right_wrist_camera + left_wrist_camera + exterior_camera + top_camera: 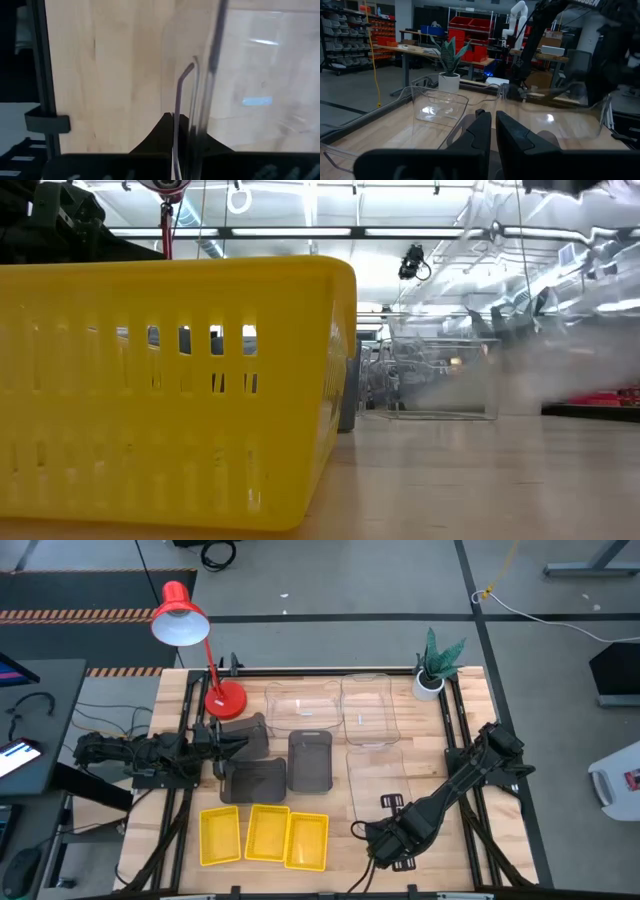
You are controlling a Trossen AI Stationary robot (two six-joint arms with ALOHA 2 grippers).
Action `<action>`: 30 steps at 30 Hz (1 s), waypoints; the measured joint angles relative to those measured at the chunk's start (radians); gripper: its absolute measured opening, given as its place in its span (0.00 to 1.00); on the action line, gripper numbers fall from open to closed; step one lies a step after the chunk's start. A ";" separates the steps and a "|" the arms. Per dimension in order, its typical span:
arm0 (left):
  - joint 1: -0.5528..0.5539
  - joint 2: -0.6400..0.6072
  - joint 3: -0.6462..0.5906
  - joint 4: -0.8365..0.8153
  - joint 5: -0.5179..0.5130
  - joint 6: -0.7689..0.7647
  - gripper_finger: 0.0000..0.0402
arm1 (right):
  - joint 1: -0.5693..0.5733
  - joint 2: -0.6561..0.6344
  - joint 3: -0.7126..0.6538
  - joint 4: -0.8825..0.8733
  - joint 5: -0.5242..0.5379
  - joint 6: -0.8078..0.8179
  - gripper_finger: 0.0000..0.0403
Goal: Stack baskets by color
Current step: Stack the bottom transparent bin on the right transparent bin
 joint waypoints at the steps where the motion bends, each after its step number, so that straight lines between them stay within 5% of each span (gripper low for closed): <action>1: 0.000 0.000 0.000 0.000 0.000 0.000 0.09 | 0.001 0.000 0.023 -0.027 0.019 -0.002 0.03; 15: 0.000 0.000 0.000 0.000 0.000 0.000 0.08 | -0.041 -0.005 0.266 -0.327 0.218 -0.134 0.02; 30: 0.000 0.000 0.000 -0.001 0.000 0.000 0.08 | -0.265 -0.190 0.112 -0.296 0.329 -0.326 0.02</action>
